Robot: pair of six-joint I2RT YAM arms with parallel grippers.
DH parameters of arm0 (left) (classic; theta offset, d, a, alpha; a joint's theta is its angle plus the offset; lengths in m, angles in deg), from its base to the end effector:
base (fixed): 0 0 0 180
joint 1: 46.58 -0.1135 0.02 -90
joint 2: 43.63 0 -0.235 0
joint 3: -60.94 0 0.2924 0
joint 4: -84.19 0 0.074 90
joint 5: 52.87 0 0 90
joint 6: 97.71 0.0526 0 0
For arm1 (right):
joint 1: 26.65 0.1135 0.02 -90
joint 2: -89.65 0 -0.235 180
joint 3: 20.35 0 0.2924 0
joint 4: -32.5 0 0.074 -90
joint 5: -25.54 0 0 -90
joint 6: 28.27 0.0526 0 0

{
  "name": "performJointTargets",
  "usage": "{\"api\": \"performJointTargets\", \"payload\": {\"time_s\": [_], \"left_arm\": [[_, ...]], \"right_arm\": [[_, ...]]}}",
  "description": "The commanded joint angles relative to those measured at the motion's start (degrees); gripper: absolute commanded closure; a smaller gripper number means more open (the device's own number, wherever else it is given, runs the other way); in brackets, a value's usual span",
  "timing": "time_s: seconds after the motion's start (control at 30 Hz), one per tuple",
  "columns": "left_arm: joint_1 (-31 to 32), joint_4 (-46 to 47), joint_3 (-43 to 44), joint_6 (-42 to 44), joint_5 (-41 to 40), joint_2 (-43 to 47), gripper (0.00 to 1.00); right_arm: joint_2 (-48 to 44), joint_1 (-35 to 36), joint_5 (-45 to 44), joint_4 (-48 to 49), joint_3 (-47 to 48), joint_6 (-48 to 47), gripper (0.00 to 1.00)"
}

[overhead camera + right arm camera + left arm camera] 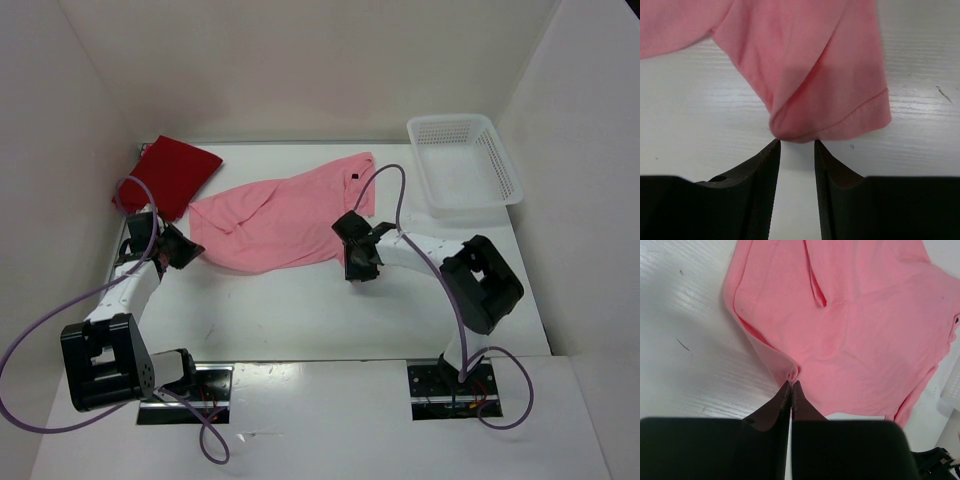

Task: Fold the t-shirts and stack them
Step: Flatten out the tshirt

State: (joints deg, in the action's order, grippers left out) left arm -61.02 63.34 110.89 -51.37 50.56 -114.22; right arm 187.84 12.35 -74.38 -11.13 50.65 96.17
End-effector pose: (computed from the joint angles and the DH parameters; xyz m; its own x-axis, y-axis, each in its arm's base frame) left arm 0.3026 0.0653 0.1492 -0.4130 -0.7998 -0.4357 -0.4965 0.5988 -0.6285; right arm 0.2815 0.2163 0.0937 -0.9311 -0.0371 -0.3630 -0.0599 0.9969 0.0516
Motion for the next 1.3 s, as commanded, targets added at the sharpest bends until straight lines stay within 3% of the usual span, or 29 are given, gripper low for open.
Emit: {"api": "performJointTargets", "payload": {"time_s": [0.0, 0.13, 0.3, 0.5, 0.67, 0.87, 0.97, 1.0, 1.1, 1.2, 1.27], "left_arm": [[0.02, 1.98, -0.23, 0.86, 0.90, 1.50, 0.98], [0.02, 1.98, -0.23, 0.86, 0.90, 1.50, 0.97], [0.02, 1.98, -0.23, 0.86, 0.90, 1.50, 0.98], [0.02, 1.98, 0.30, 0.86, 0.90, 0.98, 1.00], [0.73, 0.50, 2.32, 0.86, 1.42, 0.98, 1.00], [1.86, -2.40, 7.23, 0.86, 5.54, 2.64, 1.00], [1.87, -3.11, 15.83, -1.59, 14.05, 0.54, 1.00], [2.74, -3.11, 19.16, -2.56, 15.47, 0.54, 1.00], [2.22, -9.08, 34.46, -1.34, 12.07, 2.29, 1.00], [-4.53, -11.37, 44.75, -1.86, 15.73, 3.70, 1.00], [-5.51, -12.60, 49.50, -3.09, 17.59, 2.91, 1.00]], "right_arm": [[1.39, 0.55, -4.15, -0.82, 3.07, -0.25, 0.61], [2.52, 0.55, -5.21, -0.29, 3.60, 0.37, 0.61], [4.64, 0.55, -4.86, -1.34, 4.21, 0.37, 0.78], [-1.42, 0.55, -1.87, -3.18, 4.74, 0.37, 0.98], [-9.66, -0.06, 2.95, -6.18, 5.36, -0.16, 0.98], [-22.06, -7.52, 11.47, -8.19, 8.77, -1.30, 1.00], [-27.08, -12.98, 14.12, -11.88, 18.86, -2.53, 1.00], [-27.61, -13.60, 14.13, -13.20, 26.37, -2.53, 1.00], [-27.09, -13.60, 12.12, -17.42, 43.02, -3.06, 1.00], [-25.25, -14.13, 10.44, -19.71, 59.28, -3.06, 1.00], [-24.19, -14.13, 9.74, -21.11, 70.01, -3.06, 1.00]]}}
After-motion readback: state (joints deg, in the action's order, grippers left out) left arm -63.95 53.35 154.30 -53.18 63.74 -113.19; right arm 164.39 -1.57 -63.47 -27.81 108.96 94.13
